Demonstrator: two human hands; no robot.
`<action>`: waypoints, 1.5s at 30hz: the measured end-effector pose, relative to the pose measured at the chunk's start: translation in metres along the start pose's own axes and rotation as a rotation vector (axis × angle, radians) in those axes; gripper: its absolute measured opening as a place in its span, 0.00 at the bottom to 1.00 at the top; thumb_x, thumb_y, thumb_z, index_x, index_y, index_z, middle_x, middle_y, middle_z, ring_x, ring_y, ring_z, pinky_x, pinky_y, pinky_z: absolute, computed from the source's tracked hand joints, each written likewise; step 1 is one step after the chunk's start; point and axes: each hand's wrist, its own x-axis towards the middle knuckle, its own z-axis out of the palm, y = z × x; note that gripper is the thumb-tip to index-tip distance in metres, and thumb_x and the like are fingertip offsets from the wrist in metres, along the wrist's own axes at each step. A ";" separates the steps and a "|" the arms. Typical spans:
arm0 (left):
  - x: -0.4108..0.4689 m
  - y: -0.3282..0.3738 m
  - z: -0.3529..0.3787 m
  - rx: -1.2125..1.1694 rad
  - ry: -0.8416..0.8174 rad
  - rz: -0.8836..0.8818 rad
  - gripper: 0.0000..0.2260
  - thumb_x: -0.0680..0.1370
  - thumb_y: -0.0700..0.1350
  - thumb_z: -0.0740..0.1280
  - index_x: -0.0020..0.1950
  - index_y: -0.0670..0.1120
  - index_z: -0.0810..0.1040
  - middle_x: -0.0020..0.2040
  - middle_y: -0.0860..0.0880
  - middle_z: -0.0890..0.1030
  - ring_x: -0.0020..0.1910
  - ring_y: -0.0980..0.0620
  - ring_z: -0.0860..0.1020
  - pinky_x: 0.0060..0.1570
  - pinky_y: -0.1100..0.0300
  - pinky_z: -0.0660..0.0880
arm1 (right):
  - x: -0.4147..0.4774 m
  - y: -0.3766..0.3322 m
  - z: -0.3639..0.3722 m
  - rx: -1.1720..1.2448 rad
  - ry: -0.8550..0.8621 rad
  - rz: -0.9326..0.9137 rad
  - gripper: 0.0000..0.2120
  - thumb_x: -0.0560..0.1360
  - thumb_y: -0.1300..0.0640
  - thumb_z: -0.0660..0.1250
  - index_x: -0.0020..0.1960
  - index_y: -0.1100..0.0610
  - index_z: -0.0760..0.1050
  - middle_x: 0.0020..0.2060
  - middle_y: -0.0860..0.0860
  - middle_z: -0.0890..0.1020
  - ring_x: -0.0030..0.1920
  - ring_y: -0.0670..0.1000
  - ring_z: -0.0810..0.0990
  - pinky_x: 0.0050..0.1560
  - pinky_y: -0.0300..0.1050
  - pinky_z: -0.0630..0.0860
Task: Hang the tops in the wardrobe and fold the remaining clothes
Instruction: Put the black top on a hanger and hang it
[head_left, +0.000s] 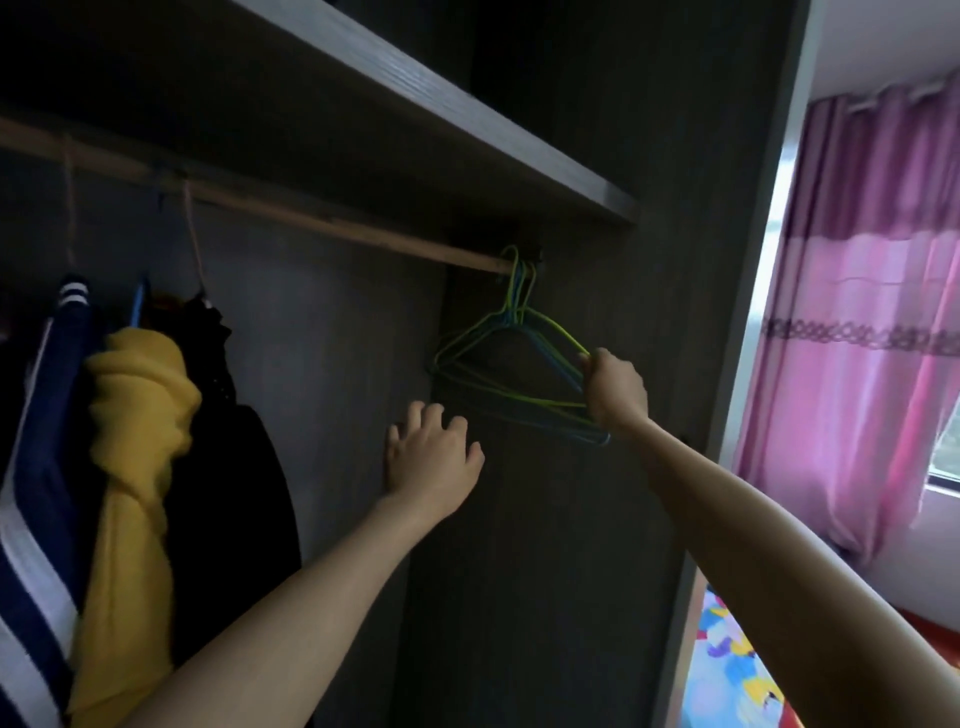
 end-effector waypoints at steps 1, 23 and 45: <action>0.000 0.001 0.001 -0.011 -0.012 -0.005 0.18 0.80 0.54 0.55 0.68 0.48 0.69 0.71 0.46 0.65 0.71 0.47 0.57 0.67 0.48 0.59 | 0.000 -0.003 -0.002 0.032 0.013 0.009 0.15 0.82 0.53 0.52 0.50 0.62 0.71 0.48 0.63 0.79 0.48 0.64 0.77 0.40 0.48 0.65; -0.026 0.061 0.064 -0.446 0.196 -0.155 0.38 0.74 0.42 0.67 0.77 0.45 0.48 0.76 0.36 0.47 0.74 0.35 0.49 0.69 0.41 0.51 | -0.137 0.137 -0.117 -0.105 -0.030 -0.166 0.12 0.79 0.58 0.61 0.42 0.66 0.72 0.28 0.61 0.74 0.27 0.60 0.73 0.30 0.47 0.67; -0.260 0.387 0.185 -1.042 -0.215 0.507 0.18 0.72 0.28 0.67 0.59 0.42 0.80 0.35 0.47 0.71 0.30 0.42 0.74 0.29 0.49 0.71 | -0.462 0.420 -0.350 -0.626 -0.247 0.633 0.16 0.80 0.47 0.55 0.38 0.55 0.64 0.31 0.51 0.74 0.37 0.58 0.78 0.32 0.46 0.65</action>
